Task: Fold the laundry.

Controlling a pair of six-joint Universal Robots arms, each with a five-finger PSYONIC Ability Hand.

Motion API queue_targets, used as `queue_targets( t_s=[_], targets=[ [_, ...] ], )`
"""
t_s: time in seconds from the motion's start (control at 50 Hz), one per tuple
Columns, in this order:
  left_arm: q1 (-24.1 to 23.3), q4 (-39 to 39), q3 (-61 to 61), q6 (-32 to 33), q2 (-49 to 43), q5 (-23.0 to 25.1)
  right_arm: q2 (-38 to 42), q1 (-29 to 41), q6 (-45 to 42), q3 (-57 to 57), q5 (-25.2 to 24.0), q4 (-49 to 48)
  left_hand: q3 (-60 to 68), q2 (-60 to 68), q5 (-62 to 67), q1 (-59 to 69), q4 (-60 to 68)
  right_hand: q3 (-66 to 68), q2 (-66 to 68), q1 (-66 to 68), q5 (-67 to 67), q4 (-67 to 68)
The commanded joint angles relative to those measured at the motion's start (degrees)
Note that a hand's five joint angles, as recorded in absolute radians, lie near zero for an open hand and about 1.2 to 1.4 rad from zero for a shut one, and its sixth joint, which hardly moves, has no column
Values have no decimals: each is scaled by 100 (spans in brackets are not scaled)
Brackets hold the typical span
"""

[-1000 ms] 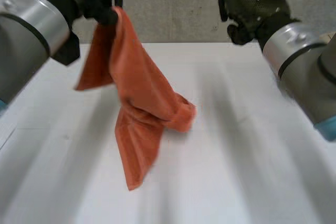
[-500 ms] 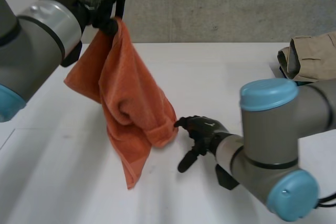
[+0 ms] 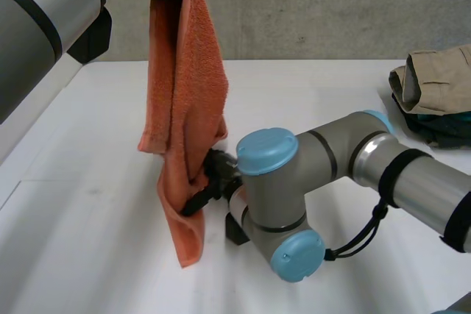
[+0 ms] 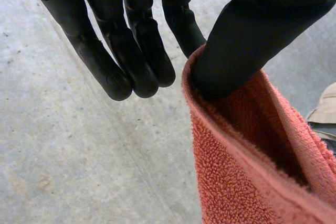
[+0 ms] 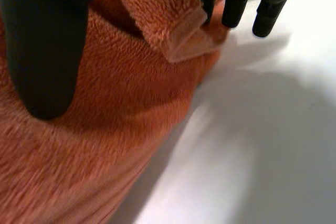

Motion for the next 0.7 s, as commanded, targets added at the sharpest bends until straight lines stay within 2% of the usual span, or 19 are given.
queue_targets(
  t_s=[0.02,0.08,0.14,0.2,0.3,0.32,0.4,0.5,0.58,0.7],
  targets=[
    [119,-40,274,0,-199,-129,-56,26,355,97,-470,285,1197,1152,1355,1302,1150,6696,6674,6635,6628,6676],
    [154,-66,274,-1,-182,-138,-100,-150,268,114,-418,241,1197,1152,1355,1302,1150,6719,6697,6657,6651,6699],
    [259,-66,231,-1,-146,-173,-389,-554,-197,149,-172,311,1197,1152,1355,1302,1150,6719,6697,6657,6651,6699],
    [496,-57,125,34,-41,-217,-969,-1072,-1171,299,-58,460,1197,1152,1355,1302,1150,6719,6697,6657,6651,6699],
    [1041,-75,-208,78,205,-191,-2015,-1749,-3069,378,-347,504,1197,1152,1355,1302,1150,6719,6697,6657,6651,6699],
    [1233,-75,-392,157,240,-148,-2234,-1976,-3699,274,-548,557,1197,1152,1355,1302,1150,6719,6697,6657,6651,6699],
    [1542,-92,-981,465,179,46,-2464,-2355,-4476,-121,-795,1073,1197,1152,1355,1302,1150,6719,6697,6657,6651,6699],
    [1639,-57,-1851,702,-84,371,-2052,-2576,-4821,-720,-1147,1778,1197,1152,1355,1302,1150,6719,6697,6657,6651,6699],
    [1438,144,-2300,738,-804,529,-1402,-2682,-5251,-993,-1367,1937,1197,1152,1355,1302,1150,6719,6697,6657,6651,6699],
    [990,811,-2249,703,-2051,118,-463,-2726,-6462,-958,-1253,1736,1197,1152,1355,1302,1150,6719,6697,6657,6651,6699]
  ],
)
